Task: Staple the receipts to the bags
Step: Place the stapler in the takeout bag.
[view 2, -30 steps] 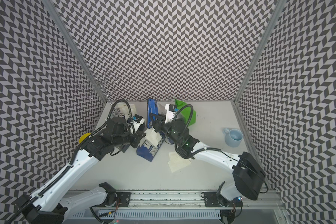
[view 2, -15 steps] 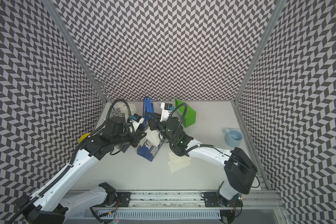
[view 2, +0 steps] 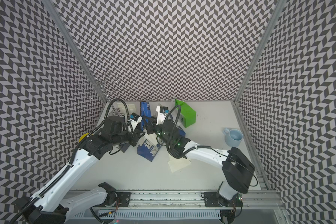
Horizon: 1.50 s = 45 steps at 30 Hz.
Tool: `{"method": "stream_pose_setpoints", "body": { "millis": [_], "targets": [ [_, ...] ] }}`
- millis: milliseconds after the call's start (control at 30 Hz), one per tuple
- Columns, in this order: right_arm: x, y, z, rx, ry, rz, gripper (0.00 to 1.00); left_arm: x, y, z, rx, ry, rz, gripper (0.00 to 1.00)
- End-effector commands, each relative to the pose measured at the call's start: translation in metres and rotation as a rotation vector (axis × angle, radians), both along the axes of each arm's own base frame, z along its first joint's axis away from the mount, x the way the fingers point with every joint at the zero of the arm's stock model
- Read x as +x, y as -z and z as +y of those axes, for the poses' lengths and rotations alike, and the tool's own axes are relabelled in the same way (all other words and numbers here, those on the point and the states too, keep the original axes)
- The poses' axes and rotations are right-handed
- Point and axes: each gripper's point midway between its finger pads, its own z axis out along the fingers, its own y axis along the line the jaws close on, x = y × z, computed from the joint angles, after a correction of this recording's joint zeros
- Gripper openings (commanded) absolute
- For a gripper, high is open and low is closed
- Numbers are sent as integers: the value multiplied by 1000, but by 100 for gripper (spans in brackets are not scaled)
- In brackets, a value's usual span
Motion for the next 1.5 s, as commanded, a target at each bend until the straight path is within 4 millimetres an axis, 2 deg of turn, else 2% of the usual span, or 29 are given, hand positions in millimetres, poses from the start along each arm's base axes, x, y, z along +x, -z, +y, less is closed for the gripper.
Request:
{"method": "stream_pose_setpoints", "body": {
  "millis": [0, 167, 467, 800, 1300, 1467],
  "targets": [
    [-16, -68, -5, 122, -1, -140, 6, 9, -8, 1, -30, -27, -33, 0],
    [-21, -74, -5, 98, 22, -183, 6, 10, -6, 2, -31, -35, -22, 0],
    [-29, -79, -6, 42, 85, -248, 6, 11, -24, 6, -90, -40, -39, 0],
    [-30, -65, -10, 48, 110, -267, 5, 5, -44, 7, -199, 4, -61, 0],
    [-23, -54, -6, 7, 138, -291, 6, -3, -49, 2, -231, 68, -62, 0],
    [-24, -48, -5, -19, 130, -290, 6, 2, -52, 7, -218, 34, -81, 0]
  ]
}}
